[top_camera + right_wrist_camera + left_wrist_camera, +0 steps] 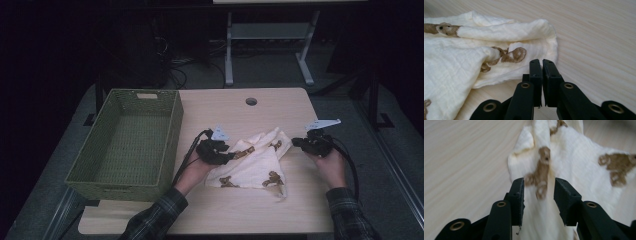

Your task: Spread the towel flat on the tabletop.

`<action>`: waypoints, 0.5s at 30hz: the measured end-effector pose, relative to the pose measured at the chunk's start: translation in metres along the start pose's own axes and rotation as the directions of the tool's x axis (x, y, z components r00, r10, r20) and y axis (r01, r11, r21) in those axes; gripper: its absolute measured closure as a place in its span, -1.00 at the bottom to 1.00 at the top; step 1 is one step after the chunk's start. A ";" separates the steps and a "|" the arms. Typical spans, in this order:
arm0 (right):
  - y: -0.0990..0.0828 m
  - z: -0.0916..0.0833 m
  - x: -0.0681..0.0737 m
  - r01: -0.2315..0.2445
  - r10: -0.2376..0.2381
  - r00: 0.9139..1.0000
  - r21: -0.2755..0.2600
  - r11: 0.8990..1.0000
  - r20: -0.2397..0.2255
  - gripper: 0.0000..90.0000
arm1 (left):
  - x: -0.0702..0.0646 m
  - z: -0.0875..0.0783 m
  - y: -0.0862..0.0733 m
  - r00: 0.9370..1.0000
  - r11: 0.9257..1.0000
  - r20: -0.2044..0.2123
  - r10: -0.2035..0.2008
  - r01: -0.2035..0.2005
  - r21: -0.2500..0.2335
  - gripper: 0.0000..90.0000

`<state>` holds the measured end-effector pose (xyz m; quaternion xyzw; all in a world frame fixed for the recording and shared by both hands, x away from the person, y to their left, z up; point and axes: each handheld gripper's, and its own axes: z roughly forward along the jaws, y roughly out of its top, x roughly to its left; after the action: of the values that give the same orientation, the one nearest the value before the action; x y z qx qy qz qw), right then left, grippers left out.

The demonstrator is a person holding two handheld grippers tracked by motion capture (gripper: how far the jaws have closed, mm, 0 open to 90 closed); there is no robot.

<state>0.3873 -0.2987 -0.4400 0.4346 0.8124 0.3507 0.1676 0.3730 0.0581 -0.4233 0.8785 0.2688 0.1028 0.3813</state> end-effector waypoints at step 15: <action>-0.004 0.004 0.001 -0.001 0.001 1.000 -0.001 1.000 -0.024 0.92 | 0.014 0.078 0.059 0.995 0.996 0.037 0.091 -0.091 0.008 0.57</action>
<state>0.3870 -0.2974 -0.4457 0.4309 0.8140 0.3563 0.1576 0.4375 -0.0152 -0.4348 0.8934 0.2222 0.1027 0.3766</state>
